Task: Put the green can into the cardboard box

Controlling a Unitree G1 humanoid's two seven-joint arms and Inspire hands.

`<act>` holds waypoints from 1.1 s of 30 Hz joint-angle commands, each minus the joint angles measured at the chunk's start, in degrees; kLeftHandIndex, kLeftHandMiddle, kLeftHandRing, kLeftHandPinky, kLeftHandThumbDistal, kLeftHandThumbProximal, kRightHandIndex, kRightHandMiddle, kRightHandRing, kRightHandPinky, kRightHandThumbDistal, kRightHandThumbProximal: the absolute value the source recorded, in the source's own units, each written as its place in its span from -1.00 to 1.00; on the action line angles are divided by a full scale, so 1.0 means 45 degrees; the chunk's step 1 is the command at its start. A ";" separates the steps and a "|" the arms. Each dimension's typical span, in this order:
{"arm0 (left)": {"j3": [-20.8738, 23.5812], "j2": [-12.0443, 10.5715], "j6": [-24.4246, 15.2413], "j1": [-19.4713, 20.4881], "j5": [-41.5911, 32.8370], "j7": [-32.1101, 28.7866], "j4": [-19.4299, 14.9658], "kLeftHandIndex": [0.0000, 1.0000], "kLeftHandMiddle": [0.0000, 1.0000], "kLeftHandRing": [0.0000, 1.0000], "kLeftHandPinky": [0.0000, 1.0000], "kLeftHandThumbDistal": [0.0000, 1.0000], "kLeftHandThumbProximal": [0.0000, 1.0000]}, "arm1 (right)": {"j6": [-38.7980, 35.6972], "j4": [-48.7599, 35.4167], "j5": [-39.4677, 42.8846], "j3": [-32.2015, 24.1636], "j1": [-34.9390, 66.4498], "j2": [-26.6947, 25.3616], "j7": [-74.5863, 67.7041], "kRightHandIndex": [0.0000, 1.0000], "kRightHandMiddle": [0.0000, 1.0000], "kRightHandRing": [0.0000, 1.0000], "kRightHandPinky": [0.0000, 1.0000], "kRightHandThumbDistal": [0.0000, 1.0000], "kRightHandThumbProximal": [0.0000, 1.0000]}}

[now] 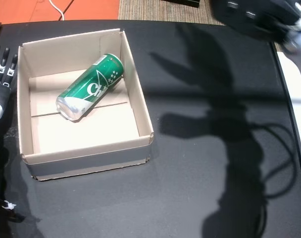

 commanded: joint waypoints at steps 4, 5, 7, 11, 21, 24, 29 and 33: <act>-0.0046 0.0172 0.0016 0.0203 0.0134 0.0102 0.0143 0.39 0.36 0.69 0.86 -1.00 1.00 | -0.0377 -0.0156 0.1034 -0.0967 0.1419 -0.0623 0.0322 0.48 0.77 0.94 1.00 0.69 0.07; -0.0047 0.0171 0.0004 0.0194 0.0136 0.0153 0.0146 0.38 0.35 0.67 0.85 -1.00 1.00 | -0.0482 -0.0189 0.1213 -0.1136 0.1645 -0.0664 0.0449 0.50 0.76 0.92 0.99 0.75 0.11; -0.0065 0.0166 -0.0040 0.0188 0.0155 0.0221 0.0147 0.41 0.39 0.67 0.88 -1.00 1.00 | -0.0775 -0.0310 0.1400 -0.1321 0.2155 -0.0750 0.0311 0.44 0.73 0.91 0.96 0.55 0.03; -0.0062 0.0214 0.0028 0.0169 0.0141 0.0302 0.0148 0.35 0.32 0.62 0.84 -1.00 1.00 | -0.1604 -0.0489 0.2302 -0.2230 0.3106 -0.0589 0.0000 0.52 0.78 0.94 0.97 0.52 -0.14; -0.0067 0.0314 0.0056 0.0151 0.0133 0.0106 0.0139 0.16 0.22 0.50 0.81 -1.00 1.00 | -0.3376 -0.0852 0.4136 -0.4055 0.5129 0.1234 -0.1142 0.65 0.84 0.96 1.00 0.11 0.03; -0.0078 0.0340 0.0078 0.0134 0.0133 0.0062 0.0130 0.26 0.24 0.49 0.88 -1.00 1.00 | -0.3289 -0.0818 0.4553 -0.4329 0.5444 0.1477 -0.0459 0.67 0.85 0.96 1.00 0.14 0.11; -0.0018 0.0358 0.0014 0.0202 0.0080 -0.0088 0.0126 0.41 0.31 0.46 0.88 -1.00 1.00 | -0.3361 -0.0847 0.5157 -0.4903 0.5557 0.1640 0.0390 0.68 0.84 0.95 1.00 0.04 0.04; -0.0060 0.0376 0.0048 0.0168 0.0144 0.0195 0.0148 0.27 0.22 0.42 0.86 -1.00 1.00 | -0.3311 -0.0813 0.5614 -0.5278 0.5562 0.1672 0.1074 0.70 0.84 0.96 1.00 0.11 0.08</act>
